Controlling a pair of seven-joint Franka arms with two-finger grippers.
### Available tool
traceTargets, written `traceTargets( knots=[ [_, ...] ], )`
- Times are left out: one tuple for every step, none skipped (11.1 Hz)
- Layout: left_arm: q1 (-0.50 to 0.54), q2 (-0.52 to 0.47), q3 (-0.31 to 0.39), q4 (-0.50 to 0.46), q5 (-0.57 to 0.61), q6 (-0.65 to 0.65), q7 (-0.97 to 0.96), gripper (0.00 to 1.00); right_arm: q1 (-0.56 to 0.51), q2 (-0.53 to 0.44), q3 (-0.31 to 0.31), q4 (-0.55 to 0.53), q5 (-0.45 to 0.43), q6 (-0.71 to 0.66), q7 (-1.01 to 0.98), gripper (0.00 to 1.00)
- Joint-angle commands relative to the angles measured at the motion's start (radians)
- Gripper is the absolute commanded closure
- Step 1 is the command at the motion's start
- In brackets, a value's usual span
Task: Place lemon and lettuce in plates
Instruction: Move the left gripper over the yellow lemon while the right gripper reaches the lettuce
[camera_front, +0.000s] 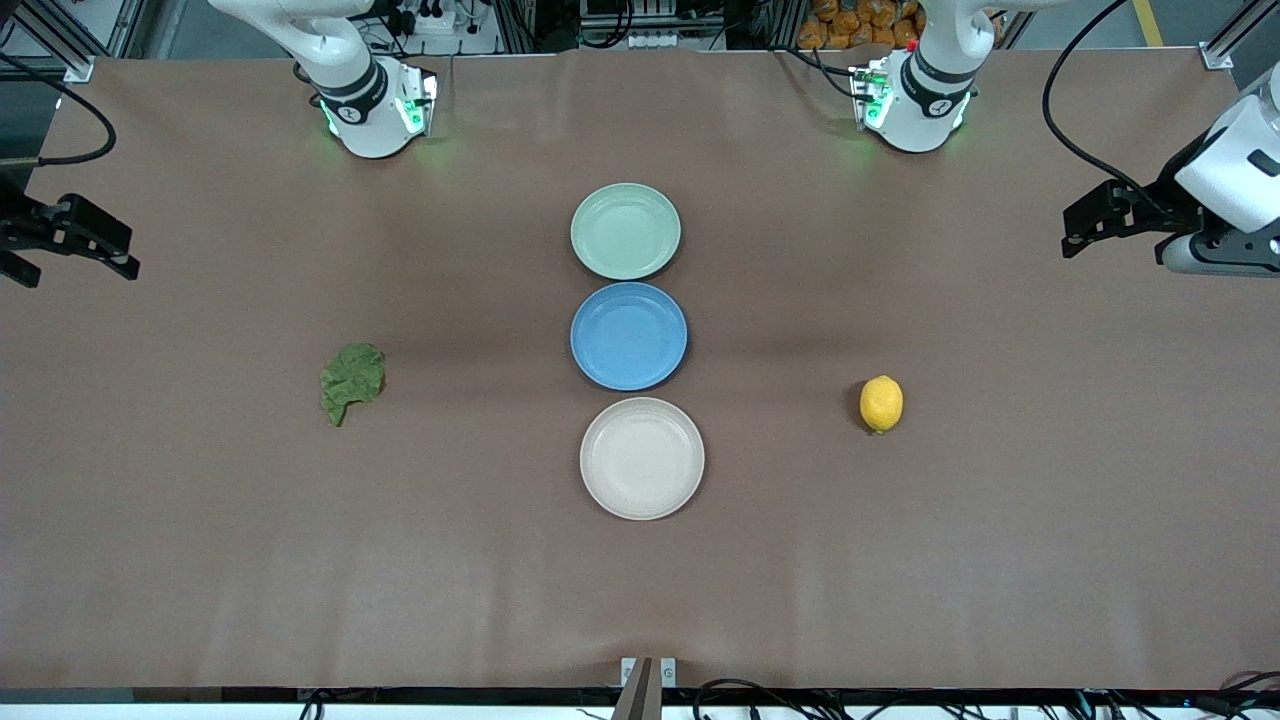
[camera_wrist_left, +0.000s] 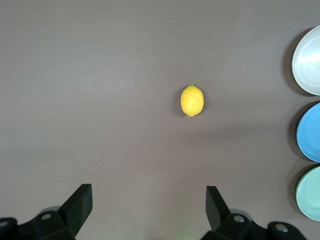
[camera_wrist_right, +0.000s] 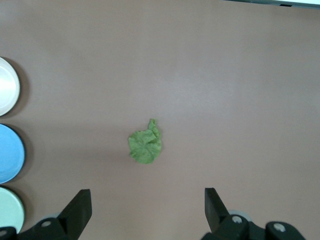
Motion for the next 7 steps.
traceTargets(
  knots=[
    [0.011,0.023,-0.013,0.038,0.018,-0.022,0.023,0.00,-0.027,-0.024,0.010,0.000,0.053,-0.032,-0.013,0.00],
    [0.008,0.026,-0.013,0.041,0.008,-0.022,0.017,0.00,-0.027,-0.024,0.010,0.000,0.053,-0.032,-0.013,0.00],
    [0.007,0.043,-0.013,0.043,0.008,-0.022,0.017,0.00,-0.027,-0.024,0.010,-0.003,0.053,-0.037,-0.013,0.00],
    [0.007,0.061,-0.013,0.054,0.006,-0.022,0.016,0.00,-0.025,-0.024,0.009,-0.003,0.053,-0.041,-0.013,0.00],
    [0.004,0.095,-0.014,0.069,0.006,-0.022,0.013,0.00,-0.024,-0.024,0.003,-0.005,0.053,-0.041,-0.013,0.00],
    [-0.002,0.124,-0.016,0.074,0.005,-0.022,0.008,0.00,-0.024,-0.024,0.001,-0.005,0.053,-0.041,-0.013,0.00],
    [-0.024,0.146,-0.019,0.074,0.006,-0.020,-0.036,0.00,-0.020,-0.024,0.001,-0.003,0.042,-0.041,-0.016,0.00]
  ],
)
